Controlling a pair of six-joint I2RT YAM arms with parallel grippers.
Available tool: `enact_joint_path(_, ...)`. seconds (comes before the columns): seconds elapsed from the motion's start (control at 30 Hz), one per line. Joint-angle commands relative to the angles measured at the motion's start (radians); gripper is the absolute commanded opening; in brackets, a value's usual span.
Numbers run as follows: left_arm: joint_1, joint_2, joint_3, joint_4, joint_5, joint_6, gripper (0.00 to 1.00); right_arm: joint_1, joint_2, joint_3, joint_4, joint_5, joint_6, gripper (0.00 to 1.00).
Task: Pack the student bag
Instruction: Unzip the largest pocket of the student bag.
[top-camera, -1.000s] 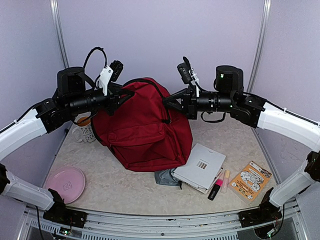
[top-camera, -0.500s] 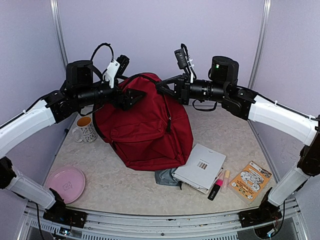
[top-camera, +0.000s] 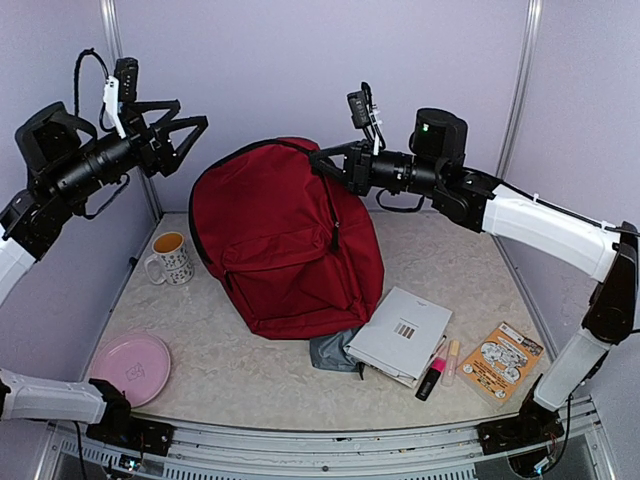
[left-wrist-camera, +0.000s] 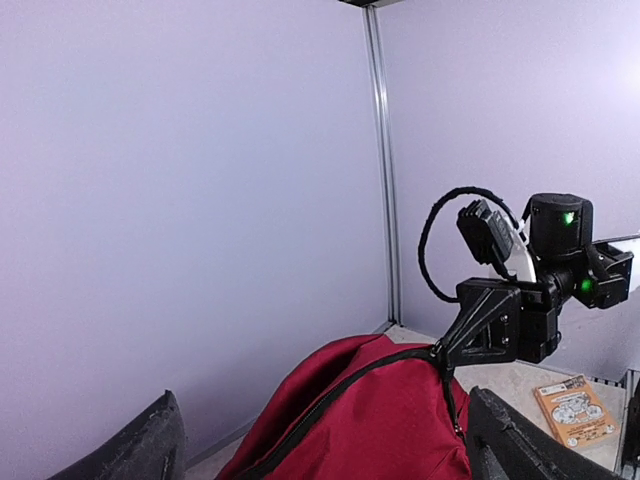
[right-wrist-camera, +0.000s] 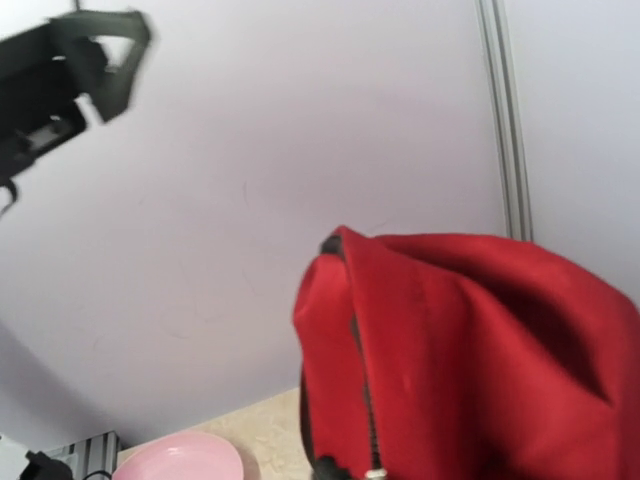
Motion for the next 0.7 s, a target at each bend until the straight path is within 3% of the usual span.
enact_joint_path(0.0, -0.137, -0.012, -0.040, -0.060, -0.116, -0.029, 0.91, -0.004, 0.014, 0.049, 0.040, -0.005, 0.015, 0.00)
enact_joint_path(0.13, -0.316, 0.009, -0.242, 0.060, -0.234, -0.121, 0.84, -0.004, 0.026, 0.057, 0.038, 0.003, 0.027, 0.00)
enact_joint_path(0.23, -0.405, 0.086, -0.316, 0.114, -0.292, -0.134, 0.90, -0.004, 0.029, 0.059, 0.040, 0.000, 0.039, 0.00)
enact_joint_path(0.37, -0.517, 0.200, -0.335, 0.209, -0.448, -0.071, 0.99, -0.003, 0.029, 0.049, 0.040, 0.010, 0.037, 0.00)
enact_joint_path(0.47, -0.555, 0.298, -0.329, 0.276, -0.570, -0.020, 0.99, -0.002, 0.023, 0.035, 0.052, 0.004, 0.047, 0.00)
enact_joint_path(0.67, -0.648, 0.453, -0.321, 0.424, -0.968, 0.199, 0.94, -0.002, -0.003, -0.008, 0.082, -0.003, 0.061, 0.00)
